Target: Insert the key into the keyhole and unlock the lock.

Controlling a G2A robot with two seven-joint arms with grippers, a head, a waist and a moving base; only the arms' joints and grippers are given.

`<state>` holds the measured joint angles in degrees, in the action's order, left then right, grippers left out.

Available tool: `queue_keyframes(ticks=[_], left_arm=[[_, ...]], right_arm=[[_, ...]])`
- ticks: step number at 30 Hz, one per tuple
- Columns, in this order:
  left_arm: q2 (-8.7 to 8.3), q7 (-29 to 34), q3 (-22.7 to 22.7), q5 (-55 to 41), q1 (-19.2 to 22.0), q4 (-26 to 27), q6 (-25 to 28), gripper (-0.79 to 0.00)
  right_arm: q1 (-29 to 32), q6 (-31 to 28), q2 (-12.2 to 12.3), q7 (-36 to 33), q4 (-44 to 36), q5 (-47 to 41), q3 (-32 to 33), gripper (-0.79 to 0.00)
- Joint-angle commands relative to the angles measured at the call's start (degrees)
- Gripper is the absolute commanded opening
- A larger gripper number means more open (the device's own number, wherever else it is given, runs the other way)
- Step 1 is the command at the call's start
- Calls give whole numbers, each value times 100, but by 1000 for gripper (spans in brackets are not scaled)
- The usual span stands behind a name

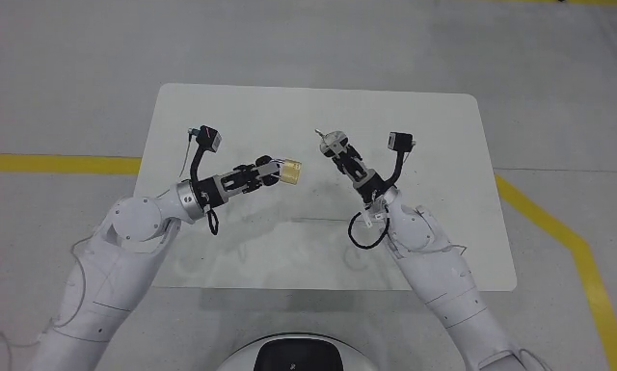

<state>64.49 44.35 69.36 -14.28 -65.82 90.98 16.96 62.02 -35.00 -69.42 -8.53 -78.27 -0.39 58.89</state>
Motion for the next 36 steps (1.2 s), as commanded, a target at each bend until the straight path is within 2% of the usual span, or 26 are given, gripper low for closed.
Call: queue_keyframes(ticks=[1,7,16,26,36], left_arm=[[1,-93,-37,202,-61,75,64,-785],[-7,-264,-1,424,-144,180,156,-785],[-20,-331,80,494,-182,168,112,-785],[-14,-286,112,323,-73,-81,-59,-785],[10,-281,91,87,25,-317,-115,-785]], right_arm=[[-127,-14,-69,-128,130,-277,-193,-785],[-464,-232,-223,-489,490,-832,-477,-785],[-562,-350,-307,-1029,629,-1363,-515,-785],[-564,-344,-353,-1598,626,-1547,-535,-785],[-545,-283,-406,-1650,643,-1468,-511,-785]])
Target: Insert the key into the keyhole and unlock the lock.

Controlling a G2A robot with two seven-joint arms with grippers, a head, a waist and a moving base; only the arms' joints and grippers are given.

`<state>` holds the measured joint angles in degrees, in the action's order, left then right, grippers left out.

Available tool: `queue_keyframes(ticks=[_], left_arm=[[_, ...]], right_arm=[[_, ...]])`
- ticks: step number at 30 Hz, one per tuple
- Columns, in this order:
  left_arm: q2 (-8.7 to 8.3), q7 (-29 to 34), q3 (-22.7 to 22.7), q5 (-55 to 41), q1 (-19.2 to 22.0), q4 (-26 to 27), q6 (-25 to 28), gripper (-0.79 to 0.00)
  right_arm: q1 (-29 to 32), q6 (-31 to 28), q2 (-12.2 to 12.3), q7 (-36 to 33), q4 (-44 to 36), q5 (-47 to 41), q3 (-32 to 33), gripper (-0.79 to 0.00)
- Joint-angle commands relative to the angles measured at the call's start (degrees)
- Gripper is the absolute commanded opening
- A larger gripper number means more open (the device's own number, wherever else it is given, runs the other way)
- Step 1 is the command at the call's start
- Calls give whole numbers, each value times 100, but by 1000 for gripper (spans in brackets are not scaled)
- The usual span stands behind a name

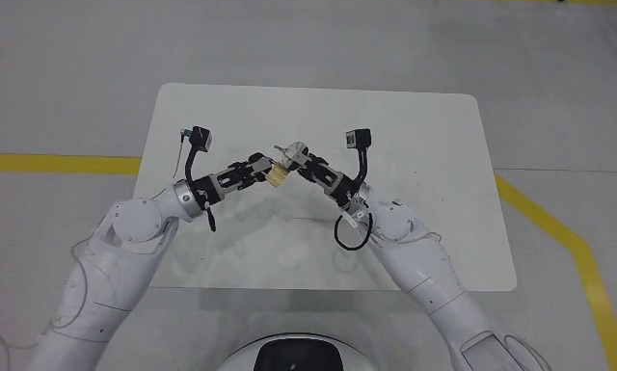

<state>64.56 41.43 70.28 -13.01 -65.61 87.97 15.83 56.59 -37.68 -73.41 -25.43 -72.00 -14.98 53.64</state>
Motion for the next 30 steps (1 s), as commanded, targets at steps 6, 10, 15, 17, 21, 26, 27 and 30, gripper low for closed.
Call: queue_keyframes(ticks=[6,10,15,17,21,26,27,30], left_arm=[[27,347,-7,-761,66,-266,-116,-785],[46,932,-55,-1375,276,-683,-403,-785],[126,1876,-269,-2369,640,-1413,-765,-785],[174,2272,-339,-2871,820,-1813,-871,-785],[243,2905,-513,-3109,1181,-2320,-816,-785],[289,3329,-637,-3289,1377,-2610,-951,-785],[289,3329,-637,-3289,1377,-2610,-951,-785],[289,3329,-637,-3289,1377,-2610,-951,-785]], right_arm=[[-5,-147,-40,195,115,-107,132,-785],[28,-305,-24,308,89,-62,338,-785],[162,-293,50,823,-84,784,753,-785],[257,-298,73,952,-220,902,898,-785],[298,-278,86,1016,-275,1020,969,-785],[298,-278,86,1016,-275,1020,969,-785],[298,-278,86,1016,-275,1020,969,-785],[298,-278,86,1016,-275,1020,969,-785]])
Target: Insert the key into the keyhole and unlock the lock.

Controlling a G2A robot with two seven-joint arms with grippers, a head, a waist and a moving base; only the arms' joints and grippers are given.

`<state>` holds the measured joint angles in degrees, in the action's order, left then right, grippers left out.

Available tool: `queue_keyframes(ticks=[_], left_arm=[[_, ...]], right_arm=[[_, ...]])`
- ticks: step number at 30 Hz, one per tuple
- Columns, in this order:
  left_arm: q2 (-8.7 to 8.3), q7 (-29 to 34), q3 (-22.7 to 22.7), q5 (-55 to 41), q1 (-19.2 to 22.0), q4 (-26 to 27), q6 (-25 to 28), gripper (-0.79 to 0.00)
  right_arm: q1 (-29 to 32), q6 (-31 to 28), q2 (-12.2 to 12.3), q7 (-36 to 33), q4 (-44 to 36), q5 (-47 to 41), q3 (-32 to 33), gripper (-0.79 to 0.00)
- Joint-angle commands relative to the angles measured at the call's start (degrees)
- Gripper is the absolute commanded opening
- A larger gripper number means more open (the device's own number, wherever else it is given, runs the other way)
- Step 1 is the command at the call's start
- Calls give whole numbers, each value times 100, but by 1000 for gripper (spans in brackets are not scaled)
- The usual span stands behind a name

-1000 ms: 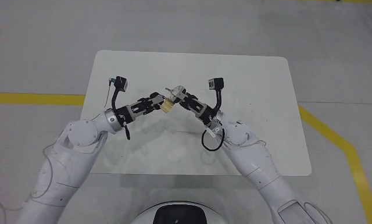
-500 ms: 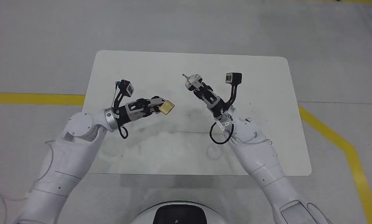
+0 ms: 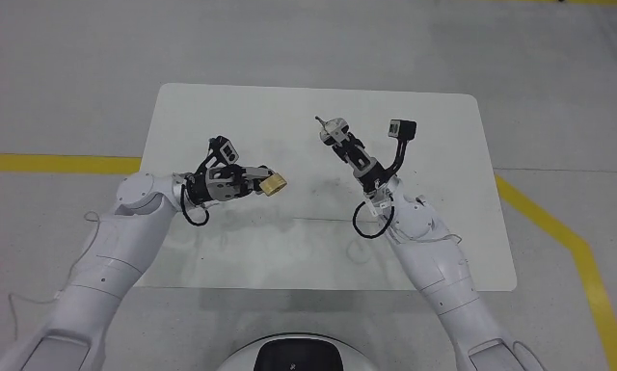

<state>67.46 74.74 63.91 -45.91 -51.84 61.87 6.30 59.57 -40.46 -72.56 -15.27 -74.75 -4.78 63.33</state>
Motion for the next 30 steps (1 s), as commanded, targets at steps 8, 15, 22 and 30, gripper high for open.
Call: queue_keyframes(ticks=[8,15,22,30], left_arm=[[14,-373,30,-101,-173,213,58,-785],[140,-1383,-60,-357,-313,587,566,-785],[338,-1877,-327,-546,-77,302,1182,-785],[665,-2146,-999,-246,646,-466,1415,-785]], right_arm=[[47,155,37,82,-170,623,128,-785],[543,520,117,-105,-726,344,465,-785],[973,944,176,-610,-1107,37,580,-785],[1257,1068,225,-822,-1341,-428,874,-785]])
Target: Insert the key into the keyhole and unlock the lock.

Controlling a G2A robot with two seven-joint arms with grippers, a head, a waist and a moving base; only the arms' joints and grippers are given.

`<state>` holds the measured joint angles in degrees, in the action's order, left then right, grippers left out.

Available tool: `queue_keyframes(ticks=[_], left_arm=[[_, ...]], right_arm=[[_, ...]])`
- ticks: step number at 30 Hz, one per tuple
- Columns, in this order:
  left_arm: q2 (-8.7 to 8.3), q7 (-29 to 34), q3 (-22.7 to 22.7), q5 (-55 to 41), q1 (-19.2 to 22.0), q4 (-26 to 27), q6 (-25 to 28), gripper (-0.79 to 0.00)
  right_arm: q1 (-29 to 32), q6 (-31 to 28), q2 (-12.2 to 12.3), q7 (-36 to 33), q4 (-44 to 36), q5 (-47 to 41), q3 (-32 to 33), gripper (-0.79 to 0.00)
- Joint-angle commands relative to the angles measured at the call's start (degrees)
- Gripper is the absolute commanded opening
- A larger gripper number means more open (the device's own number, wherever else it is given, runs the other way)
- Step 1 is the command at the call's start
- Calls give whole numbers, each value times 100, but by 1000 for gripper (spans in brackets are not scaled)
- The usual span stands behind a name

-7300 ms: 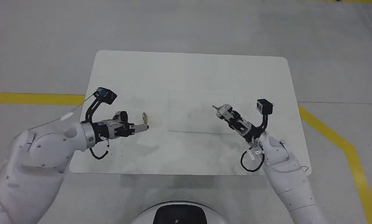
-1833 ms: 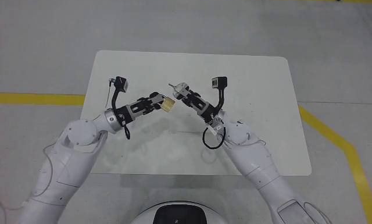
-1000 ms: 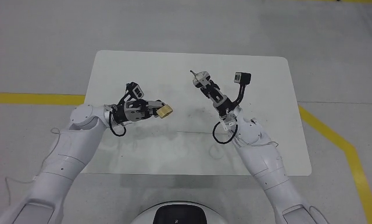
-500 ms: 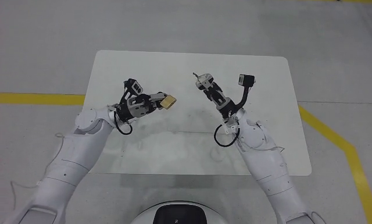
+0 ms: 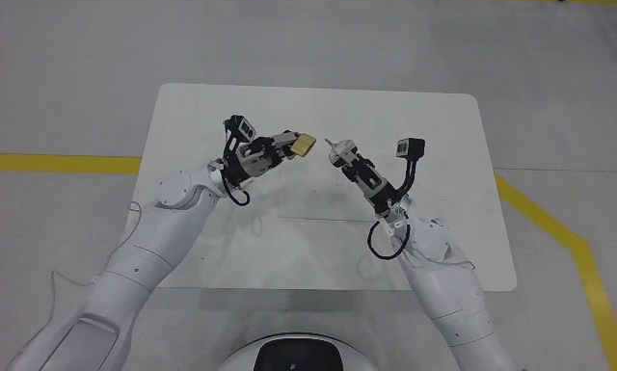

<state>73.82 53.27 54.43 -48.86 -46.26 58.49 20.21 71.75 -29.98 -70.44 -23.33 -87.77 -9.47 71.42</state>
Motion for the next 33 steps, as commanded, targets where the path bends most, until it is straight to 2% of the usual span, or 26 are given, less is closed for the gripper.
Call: queue_keyframes(ticks=[1,6,11,14,21,27,30,33], left_arm=[[58,18,-84,32,153,-246,32,-785],[183,422,-109,-411,381,-809,-34,-785],[313,1431,-199,-1088,647,-1323,-1050,-785],[390,1799,-300,-1132,847,-1667,-1401,-785],[547,1952,-434,-958,1114,-2153,-1247,-785],[638,1772,-490,-684,1243,-2375,-960,-785],[681,1620,-537,-529,1271,-2435,-939,-785],[715,1627,-519,-535,1279,-2463,-946,-785]], right_arm=[[91,70,26,-47,-93,76,117,-785],[283,712,69,-191,-406,89,270,-785],[285,795,73,-254,-468,32,287,-785],[285,795,73,-254,-468,32,287,-785],[337,947,77,-179,-574,14,331,-785],[506,2649,131,-643,-1242,-730,589,-785],[629,3536,128,-604,-1694,-1071,555,-785],[708,4126,122,-444,-1999,-1166,473,-785]])
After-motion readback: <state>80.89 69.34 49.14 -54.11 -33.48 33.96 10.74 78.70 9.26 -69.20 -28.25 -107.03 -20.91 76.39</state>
